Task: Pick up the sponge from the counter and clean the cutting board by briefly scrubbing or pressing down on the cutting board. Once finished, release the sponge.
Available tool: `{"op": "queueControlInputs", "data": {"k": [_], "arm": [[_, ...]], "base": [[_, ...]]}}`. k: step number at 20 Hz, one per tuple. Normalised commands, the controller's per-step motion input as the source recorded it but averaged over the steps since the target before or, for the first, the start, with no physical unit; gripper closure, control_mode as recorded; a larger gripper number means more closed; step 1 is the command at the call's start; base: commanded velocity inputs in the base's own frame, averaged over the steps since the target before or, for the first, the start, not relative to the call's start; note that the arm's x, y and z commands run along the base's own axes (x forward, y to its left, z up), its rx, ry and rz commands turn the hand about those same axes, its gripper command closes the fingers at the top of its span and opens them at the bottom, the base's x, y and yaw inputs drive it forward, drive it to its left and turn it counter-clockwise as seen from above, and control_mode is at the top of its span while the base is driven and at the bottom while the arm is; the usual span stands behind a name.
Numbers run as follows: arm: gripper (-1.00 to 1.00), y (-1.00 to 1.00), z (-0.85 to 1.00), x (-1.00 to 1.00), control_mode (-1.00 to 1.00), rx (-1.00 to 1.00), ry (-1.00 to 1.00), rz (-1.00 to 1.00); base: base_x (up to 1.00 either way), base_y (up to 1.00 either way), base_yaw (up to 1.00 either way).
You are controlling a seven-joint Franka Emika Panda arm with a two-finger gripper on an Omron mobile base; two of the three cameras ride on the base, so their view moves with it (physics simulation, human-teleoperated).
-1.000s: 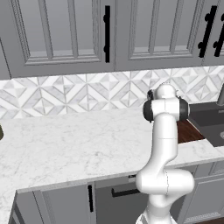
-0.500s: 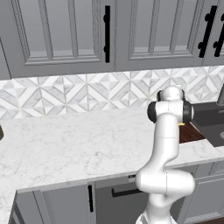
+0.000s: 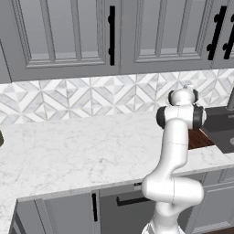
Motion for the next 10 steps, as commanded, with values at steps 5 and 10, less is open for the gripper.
{"op": "queueControlInputs", "data": {"k": [5, 10], "arm": [[1.00, -0.02, -0.82, -0.29, -1.00, -0.09, 0.31, 0.03], [1.00, 0.66, -0.64, -1.00, -1.00, -0.03, 0.09, 0.03]], "base": [[0.00, 0.00, 0.00], [0.00, 0.00, 0.00]]}}
